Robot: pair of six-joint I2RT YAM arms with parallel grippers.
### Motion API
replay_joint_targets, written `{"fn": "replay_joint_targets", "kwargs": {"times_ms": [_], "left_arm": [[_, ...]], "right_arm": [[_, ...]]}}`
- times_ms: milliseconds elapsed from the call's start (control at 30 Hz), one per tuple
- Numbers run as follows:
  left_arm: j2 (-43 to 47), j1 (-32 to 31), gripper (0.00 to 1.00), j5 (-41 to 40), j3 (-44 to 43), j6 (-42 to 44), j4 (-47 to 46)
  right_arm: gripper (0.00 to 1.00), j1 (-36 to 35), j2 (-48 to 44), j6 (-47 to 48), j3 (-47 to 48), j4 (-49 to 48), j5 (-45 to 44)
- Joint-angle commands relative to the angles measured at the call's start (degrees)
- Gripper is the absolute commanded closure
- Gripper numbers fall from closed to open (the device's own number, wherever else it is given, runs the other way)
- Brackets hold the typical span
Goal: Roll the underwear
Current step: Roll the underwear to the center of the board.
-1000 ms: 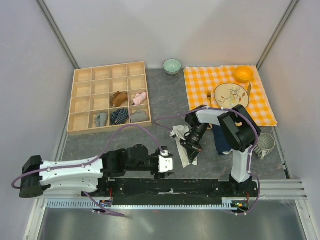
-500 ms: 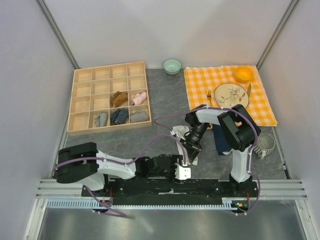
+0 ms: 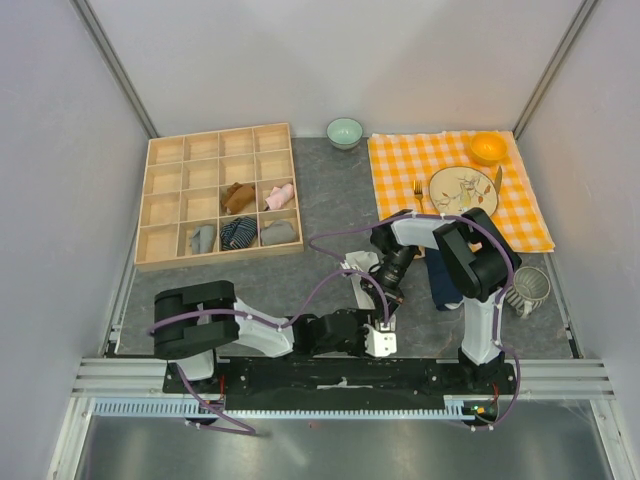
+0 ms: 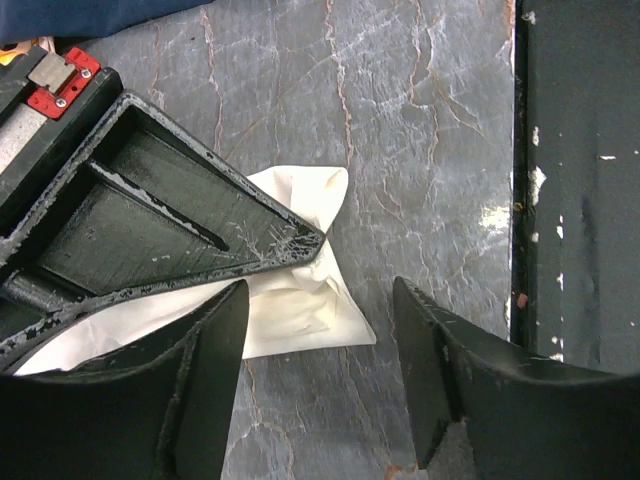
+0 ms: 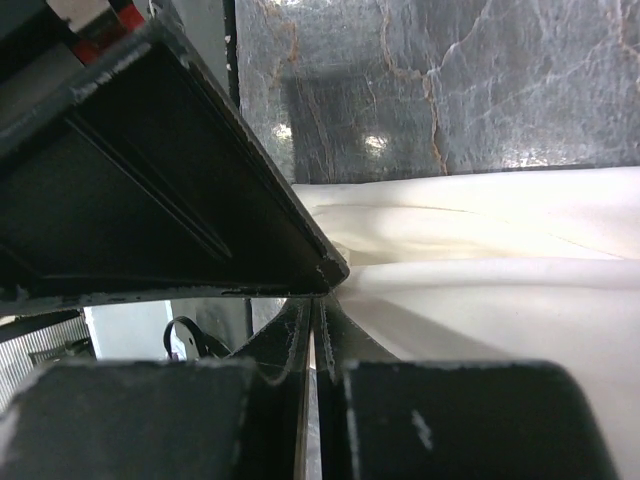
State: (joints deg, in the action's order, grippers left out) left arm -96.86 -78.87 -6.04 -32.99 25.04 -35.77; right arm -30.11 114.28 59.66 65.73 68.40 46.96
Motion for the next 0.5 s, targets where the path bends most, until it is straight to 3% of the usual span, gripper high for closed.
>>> {"fn": "replay_joint_targets", "kwargs": {"times_ms": [0, 233, 400, 467], "left_arm": [[-2.2, -0.3, 0.37, -2.7, -2.3, 2.0, -3.5], [-3.6, -0.2, 0.54, -4.2, -3.1, 1.0, -1.3], [-3.7, -0.2, 0.75, -4.1, -3.7, 0.1, 0.6], [-3.3, -0.3, 0.79, -3.9, -4.1, -0.7, 1.5]], "right_arm": [[0.95, 0.5, 0.7, 2.2, 1.7, 1.9, 3.2], [0.94, 0.4, 0.9, 2.7, 1.8, 2.4, 3.5], [0.94, 0.5, 0.9, 3.1, 1.9, 2.8, 3.6], [0.94, 0.5, 0.9, 3.4, 1.7, 3.0, 3.7]]}}
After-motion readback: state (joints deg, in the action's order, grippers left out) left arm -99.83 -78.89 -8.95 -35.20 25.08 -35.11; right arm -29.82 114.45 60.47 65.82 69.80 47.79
